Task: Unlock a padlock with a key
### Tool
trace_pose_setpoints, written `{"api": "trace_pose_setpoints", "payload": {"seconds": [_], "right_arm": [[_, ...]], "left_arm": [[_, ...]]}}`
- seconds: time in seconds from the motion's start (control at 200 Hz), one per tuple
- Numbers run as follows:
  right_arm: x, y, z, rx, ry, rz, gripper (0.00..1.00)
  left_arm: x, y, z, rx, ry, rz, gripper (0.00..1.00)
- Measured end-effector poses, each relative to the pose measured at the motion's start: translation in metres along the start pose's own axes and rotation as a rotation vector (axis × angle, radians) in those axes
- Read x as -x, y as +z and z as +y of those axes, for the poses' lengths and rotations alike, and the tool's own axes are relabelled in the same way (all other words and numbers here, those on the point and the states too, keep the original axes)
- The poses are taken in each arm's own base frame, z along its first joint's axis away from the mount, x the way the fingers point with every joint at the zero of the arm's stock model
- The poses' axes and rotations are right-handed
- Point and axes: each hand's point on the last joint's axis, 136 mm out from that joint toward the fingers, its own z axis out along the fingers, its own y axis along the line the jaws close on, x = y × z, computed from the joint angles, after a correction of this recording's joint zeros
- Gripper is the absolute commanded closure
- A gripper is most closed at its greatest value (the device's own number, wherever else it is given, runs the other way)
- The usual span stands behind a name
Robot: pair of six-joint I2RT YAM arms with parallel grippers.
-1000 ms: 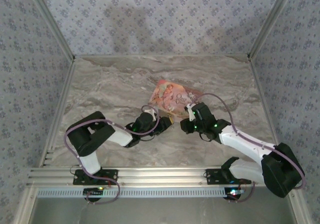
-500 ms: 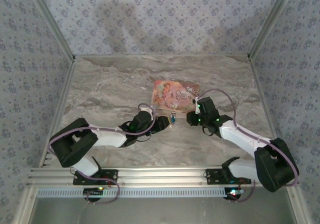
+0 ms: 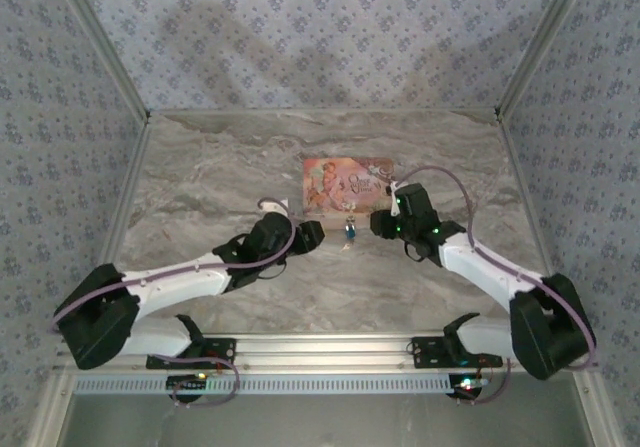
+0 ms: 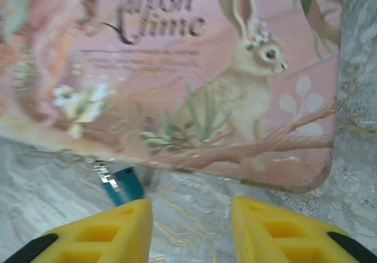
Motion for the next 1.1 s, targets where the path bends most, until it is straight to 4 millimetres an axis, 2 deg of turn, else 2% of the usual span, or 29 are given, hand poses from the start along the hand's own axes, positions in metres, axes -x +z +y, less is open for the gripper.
{"api": "trace_pose_setpoints", "payload": {"seconds": [0.08, 0.155, 0.265, 0.36, 0.609, 0.749, 1.099], "right_arm": [[0.001, -0.014, 0.012, 0.025, -0.023, -0.045, 0.54], [-0.010, -0.020, 0.021, 0.042, -0.044, -0.054, 0.53], [-0.034, -0.015, 0.026, 0.042, -0.065, -0.019, 0.51], [-0.052, -0.008, 0.028, 0.031, -0.079, 0.014, 0.50], [-0.066, 0.016, 0.039, 0.025, -0.097, 0.036, 0.49], [-0.075, 0.029, 0.040, -0.002, -0.110, 0.053, 0.48], [-0.072, 0.053, 0.046, -0.066, -0.109, 0.025, 0.48]], "left_arm": [[0.019, -0.006, 0.002, 0.036, 0.011, -0.033, 0.41], [0.036, -0.007, 0.011, 0.084, 0.005, -0.052, 0.41], [0.056, -0.005, 0.027, 0.154, -0.006, -0.066, 0.41], [0.064, 0.004, 0.038, 0.199, -0.007, -0.056, 0.41], [0.064, 0.041, 0.046, 0.244, 0.008, 0.029, 0.42], [0.056, 0.056, 0.055, 0.266, 0.011, 0.075, 0.43], [0.051, 0.059, 0.058, 0.262, 0.004, 0.102, 0.46]]}}
